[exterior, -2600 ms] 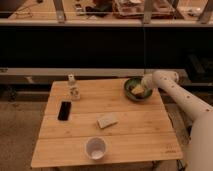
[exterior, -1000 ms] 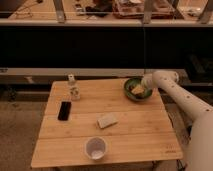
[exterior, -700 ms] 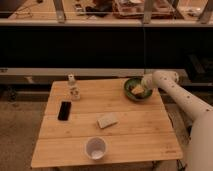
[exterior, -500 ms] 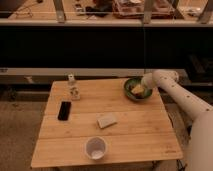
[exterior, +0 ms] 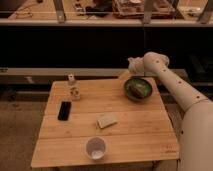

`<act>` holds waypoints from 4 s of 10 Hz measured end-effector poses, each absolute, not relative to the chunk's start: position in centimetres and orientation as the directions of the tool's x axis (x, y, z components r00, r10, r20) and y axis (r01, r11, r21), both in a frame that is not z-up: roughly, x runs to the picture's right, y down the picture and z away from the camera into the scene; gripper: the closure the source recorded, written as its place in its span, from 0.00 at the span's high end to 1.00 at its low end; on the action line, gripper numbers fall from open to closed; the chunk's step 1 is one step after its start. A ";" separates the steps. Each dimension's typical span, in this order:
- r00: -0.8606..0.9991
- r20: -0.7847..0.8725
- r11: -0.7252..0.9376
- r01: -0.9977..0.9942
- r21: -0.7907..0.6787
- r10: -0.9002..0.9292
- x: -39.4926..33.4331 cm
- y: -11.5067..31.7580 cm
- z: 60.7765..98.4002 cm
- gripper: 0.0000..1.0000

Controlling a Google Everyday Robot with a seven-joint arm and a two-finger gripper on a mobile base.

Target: Knock the bottle over

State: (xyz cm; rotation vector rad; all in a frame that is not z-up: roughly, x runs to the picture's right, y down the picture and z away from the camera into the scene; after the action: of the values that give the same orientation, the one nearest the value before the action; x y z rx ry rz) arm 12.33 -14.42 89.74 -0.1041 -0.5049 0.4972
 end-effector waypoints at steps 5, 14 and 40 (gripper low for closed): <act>0.774 0.582 0.969 -0.214 -0.128 0.247 5.5 -17.0 88.6 0.20; 0.772 0.623 0.992 -0.096 -0.086 0.128 2.8 -18.7 88.8 0.03; 0.481 0.459 0.658 0.632 0.409 -0.747 -9.1 -24.4 91.8 0.03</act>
State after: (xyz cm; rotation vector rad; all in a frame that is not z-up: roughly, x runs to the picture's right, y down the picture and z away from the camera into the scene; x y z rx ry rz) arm -9.09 -24.38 91.85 0.1943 -0.6552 -0.8472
